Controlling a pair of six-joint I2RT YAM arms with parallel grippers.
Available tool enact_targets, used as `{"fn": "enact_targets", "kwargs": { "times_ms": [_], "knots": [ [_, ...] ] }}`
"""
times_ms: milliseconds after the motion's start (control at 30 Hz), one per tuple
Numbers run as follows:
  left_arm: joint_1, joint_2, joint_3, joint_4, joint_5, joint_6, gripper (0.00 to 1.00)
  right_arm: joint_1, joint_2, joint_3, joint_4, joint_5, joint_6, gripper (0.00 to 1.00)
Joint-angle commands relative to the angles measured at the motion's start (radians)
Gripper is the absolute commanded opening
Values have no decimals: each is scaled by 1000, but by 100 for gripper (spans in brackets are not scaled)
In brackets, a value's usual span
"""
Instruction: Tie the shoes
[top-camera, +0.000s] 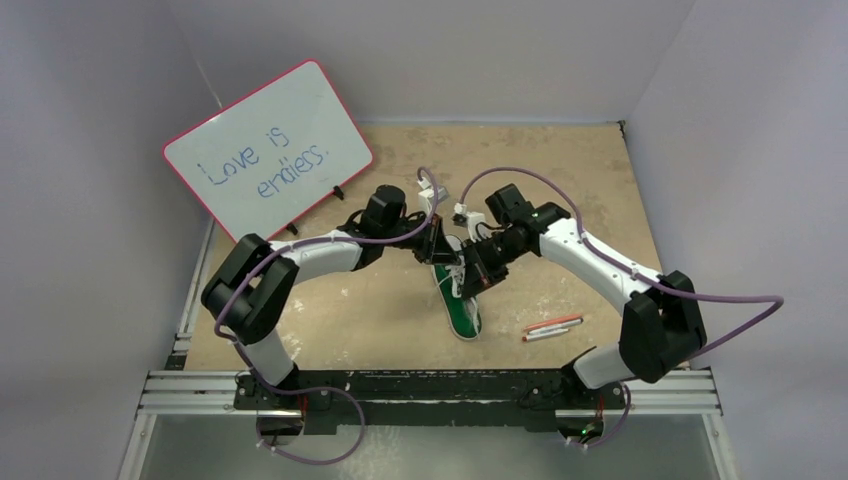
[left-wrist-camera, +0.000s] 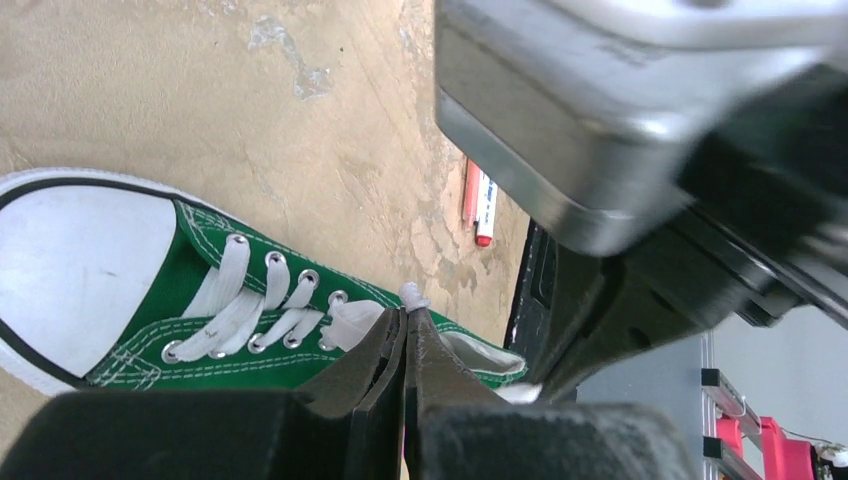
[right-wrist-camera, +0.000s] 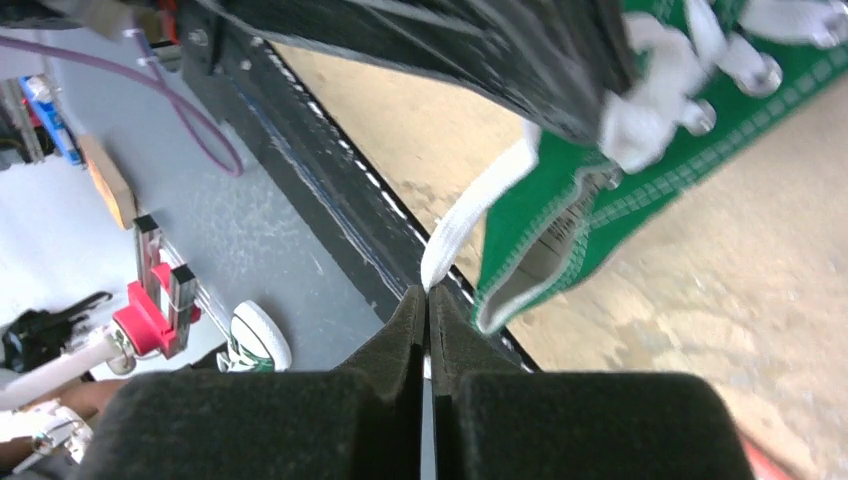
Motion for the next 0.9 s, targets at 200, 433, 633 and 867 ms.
{"fn": "enact_targets", "kwargs": {
  "times_ms": [200,433,633,867],
  "knots": [
    [-24,13,-56,267,35,-136,0,-29,25,97,-231,204,-17,0],
    [-36,-11,-112,281,-56,-143,0,-30,23,87,-196,322,72,0],
    [-36,-46,-158,289,-109,-127,0,-37,-8,-39,-285,375,201,0],
    [-36,-77,-197,286,-95,-121,0,-64,50,-39,-199,555,225,11]
  ]
}}
